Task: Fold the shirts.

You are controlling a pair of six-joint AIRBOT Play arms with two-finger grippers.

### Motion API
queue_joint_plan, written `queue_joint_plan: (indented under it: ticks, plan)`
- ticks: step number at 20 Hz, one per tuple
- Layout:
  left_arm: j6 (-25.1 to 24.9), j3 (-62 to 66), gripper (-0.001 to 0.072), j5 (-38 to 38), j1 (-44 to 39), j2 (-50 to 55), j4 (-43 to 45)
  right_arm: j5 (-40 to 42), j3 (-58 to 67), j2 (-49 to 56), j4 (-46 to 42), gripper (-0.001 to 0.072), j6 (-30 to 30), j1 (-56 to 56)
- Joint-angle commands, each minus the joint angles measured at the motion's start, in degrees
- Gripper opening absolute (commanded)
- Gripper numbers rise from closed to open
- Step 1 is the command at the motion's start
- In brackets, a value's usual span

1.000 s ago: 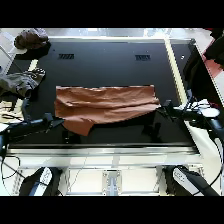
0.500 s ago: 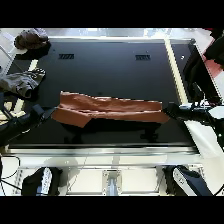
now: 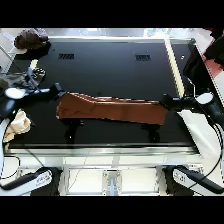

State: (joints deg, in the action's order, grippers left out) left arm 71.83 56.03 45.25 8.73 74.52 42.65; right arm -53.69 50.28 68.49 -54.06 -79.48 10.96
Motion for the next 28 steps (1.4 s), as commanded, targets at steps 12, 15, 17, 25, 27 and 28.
queue_joint_plan:
  ticks: [12,15,17,25,27,28]
  plan:
    - [-0.28,9.79,0.0558,-4.92,-2.51,11.47,0.90,3.15,9.03,10.21,0.04,0.0065,0.04,0.15]
    - [-2.71,11.37,0.0557,-4.98,-2.51,5.42,0.55,-8.61,18.51,9.84,-4.74,0.0067,0.83,0.13]
    - [-12.46,12.09,0.0558,-5.03,-2.95,-0.22,-1.53,-18.38,25.14,9.84,-12.63,0.0067,0.92,0.13]
    - [-13.05,29.29,0.0466,7.04,-11.50,-7.76,4.90,-14.99,31.30,-2.12,-22.45,0.0389,4.13,8.00]
    - [-8.04,37.38,0.0465,9.42,-17.31,-3.52,17.42,-14.84,31.10,-3.10,-19.76,0.0411,4.15,13.25]
    - [-4.87,41.35,0.0464,11.13,-20.55,-0.66,23.98,-14.32,30.64,-2.97,-16.37,0.0412,4.35,16.50]
